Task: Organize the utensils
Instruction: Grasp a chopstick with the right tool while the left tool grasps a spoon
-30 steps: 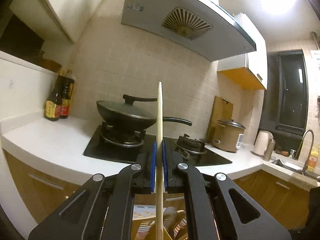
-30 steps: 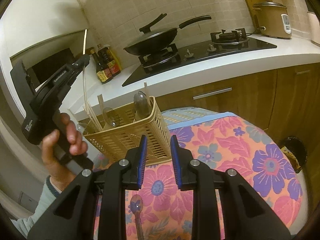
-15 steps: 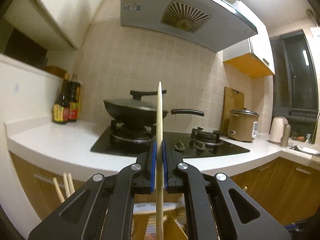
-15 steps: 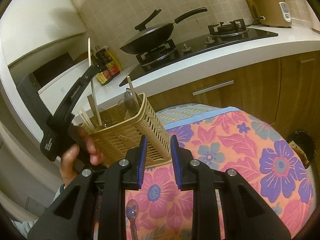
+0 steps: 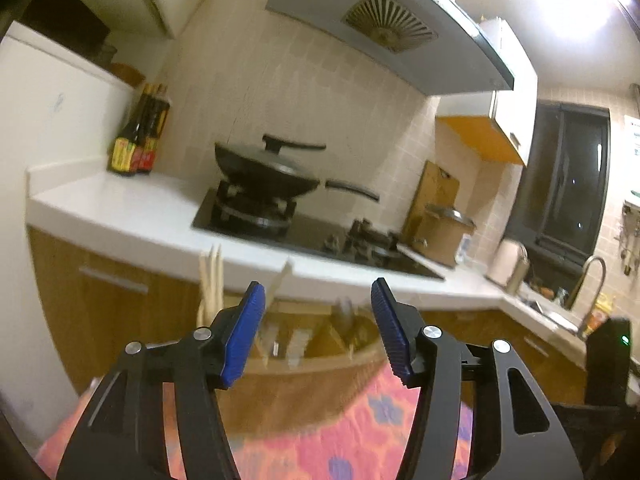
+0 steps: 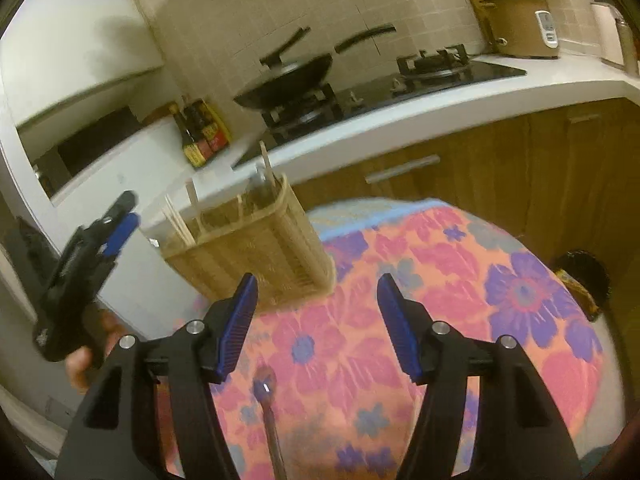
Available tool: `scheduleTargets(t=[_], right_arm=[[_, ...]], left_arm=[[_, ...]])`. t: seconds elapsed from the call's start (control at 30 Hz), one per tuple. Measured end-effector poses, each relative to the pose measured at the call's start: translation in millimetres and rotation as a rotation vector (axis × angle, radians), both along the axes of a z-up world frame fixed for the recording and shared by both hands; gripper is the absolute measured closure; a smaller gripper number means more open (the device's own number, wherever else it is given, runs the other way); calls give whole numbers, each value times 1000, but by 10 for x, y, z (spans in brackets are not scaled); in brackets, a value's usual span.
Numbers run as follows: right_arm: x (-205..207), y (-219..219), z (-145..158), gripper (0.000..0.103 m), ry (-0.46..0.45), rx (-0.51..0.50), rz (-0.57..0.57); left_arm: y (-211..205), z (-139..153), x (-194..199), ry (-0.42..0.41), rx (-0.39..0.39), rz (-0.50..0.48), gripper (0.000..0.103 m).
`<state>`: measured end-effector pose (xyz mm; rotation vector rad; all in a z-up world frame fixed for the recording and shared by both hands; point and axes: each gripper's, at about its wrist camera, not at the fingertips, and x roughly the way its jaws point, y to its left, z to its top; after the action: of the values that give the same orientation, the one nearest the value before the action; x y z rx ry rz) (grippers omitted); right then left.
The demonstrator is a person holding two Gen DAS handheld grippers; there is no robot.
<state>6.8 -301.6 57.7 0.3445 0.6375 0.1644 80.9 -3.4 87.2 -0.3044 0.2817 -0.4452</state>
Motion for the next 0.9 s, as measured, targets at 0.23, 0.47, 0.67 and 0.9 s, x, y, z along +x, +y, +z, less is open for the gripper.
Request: scheduleTargets(t=[0.23,0.47,0.67,0.9], right_arm=[[-182,45,-305,44,204,-142,-57],[-341,-13,-617,55,327,-165,-60],[-403,-56,-906,71,450,-178,-64],[-459,91,-1119,78,515,-220,-39]], left_arm=[[72,-421,-343,231,48,-22,47],[-141,-990,-334,567,159,-126,47],[-495,-1276,-330,665,341,-187,47],[-833,-1407,-292,686,474,-172,49]])
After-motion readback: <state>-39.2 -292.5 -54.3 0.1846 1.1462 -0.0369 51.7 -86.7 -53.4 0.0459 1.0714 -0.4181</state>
